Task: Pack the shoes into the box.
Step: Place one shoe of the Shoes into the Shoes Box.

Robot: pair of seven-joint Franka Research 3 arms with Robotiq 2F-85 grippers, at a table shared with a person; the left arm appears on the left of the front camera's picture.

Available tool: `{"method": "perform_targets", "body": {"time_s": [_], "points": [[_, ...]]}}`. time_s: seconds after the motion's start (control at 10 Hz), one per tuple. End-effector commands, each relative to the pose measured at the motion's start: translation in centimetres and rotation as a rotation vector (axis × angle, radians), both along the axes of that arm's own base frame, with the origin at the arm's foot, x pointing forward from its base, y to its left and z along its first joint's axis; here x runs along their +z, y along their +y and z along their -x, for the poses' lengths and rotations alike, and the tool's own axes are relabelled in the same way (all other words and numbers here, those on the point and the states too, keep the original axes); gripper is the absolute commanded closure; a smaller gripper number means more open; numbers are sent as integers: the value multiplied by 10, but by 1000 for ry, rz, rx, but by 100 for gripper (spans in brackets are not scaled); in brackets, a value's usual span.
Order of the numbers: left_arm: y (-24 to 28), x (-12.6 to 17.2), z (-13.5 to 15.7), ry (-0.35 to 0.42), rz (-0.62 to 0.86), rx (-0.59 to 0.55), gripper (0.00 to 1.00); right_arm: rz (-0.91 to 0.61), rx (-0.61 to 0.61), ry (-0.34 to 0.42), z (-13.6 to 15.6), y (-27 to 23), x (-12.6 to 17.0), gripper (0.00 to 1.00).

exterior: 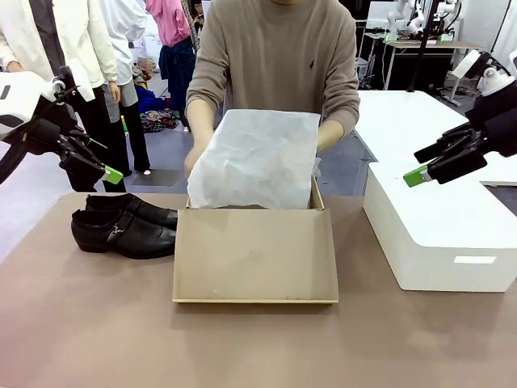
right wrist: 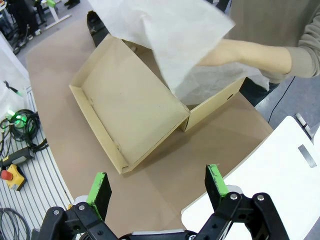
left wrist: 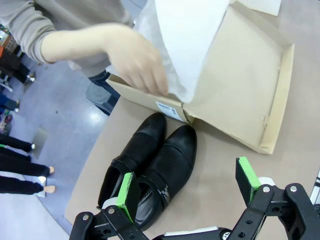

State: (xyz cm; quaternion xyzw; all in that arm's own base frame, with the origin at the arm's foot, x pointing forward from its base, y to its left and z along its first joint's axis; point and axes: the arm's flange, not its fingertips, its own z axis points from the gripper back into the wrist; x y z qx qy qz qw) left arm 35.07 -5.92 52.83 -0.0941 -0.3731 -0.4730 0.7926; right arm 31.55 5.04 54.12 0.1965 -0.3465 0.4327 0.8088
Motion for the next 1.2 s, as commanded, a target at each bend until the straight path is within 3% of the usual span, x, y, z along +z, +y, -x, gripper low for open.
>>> {"method": "perform_targets", "body": {"time_s": [0.0,1.1], "points": [[2,-1,-1,-3,4,-15,0,-11,12,-6,-2,1,0,0],[2,-1,-1,-3,4,-15,0,-11,12,-6,-2,1,0,0]]}}
